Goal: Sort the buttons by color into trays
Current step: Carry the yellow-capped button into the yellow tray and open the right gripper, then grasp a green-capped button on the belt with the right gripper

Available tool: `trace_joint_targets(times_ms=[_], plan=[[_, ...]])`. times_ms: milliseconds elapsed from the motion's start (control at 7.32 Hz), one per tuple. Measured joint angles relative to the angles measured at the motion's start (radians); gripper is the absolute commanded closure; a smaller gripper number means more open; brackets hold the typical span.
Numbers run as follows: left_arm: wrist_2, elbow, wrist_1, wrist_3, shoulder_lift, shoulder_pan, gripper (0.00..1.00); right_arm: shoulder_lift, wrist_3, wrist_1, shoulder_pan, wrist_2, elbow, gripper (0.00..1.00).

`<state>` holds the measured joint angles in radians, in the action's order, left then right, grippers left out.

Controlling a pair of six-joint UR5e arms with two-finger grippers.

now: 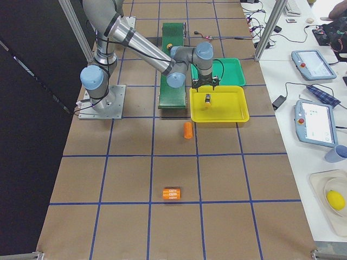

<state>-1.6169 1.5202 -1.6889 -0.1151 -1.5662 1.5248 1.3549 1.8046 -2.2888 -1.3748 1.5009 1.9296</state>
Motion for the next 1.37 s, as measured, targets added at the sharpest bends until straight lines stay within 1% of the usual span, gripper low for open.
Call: trace_joint_targets(times_ms=[273, 410, 547, 683, 956, 1230, 1366], plan=[[0.0, 0.0, 0.0, 0.0, 0.0, 0.0, 0.0, 0.182, -0.063, 0.035, -0.092, 0.052, 0.154, 0.0], [0.0, 0.001, 0.0, 0.0, 0.0, 0.0, 0.0, 0.235, -0.112, 0.039, -0.128, 0.07, 0.216, 0.0], [0.0, 0.001, 0.0, 0.0, 0.0, -0.001, 0.0, 0.257, -0.149, 0.04, -0.148, 0.075, 0.254, 0.0], [0.0, 0.001, 0.0, 0.0, 0.0, -0.001, 0.0, 0.264, -0.162, 0.041, -0.159, 0.073, 0.272, 0.0], [0.0, 0.001, 0.0, 0.0, 0.0, -0.001, 0.0, 0.259, -0.178, 0.042, -0.198, 0.069, 0.284, 0.0], [0.0, -0.001, 0.0, 0.0, 0.0, -0.003, 0.0, 0.23, -0.201, 0.041, -0.226, 0.072, 0.289, 0.0], [0.0, -0.001, 0.0, 0.0, 0.0, -0.003, 0.0, 0.209, -0.199, 0.04, -0.229, 0.077, 0.29, 0.25]])
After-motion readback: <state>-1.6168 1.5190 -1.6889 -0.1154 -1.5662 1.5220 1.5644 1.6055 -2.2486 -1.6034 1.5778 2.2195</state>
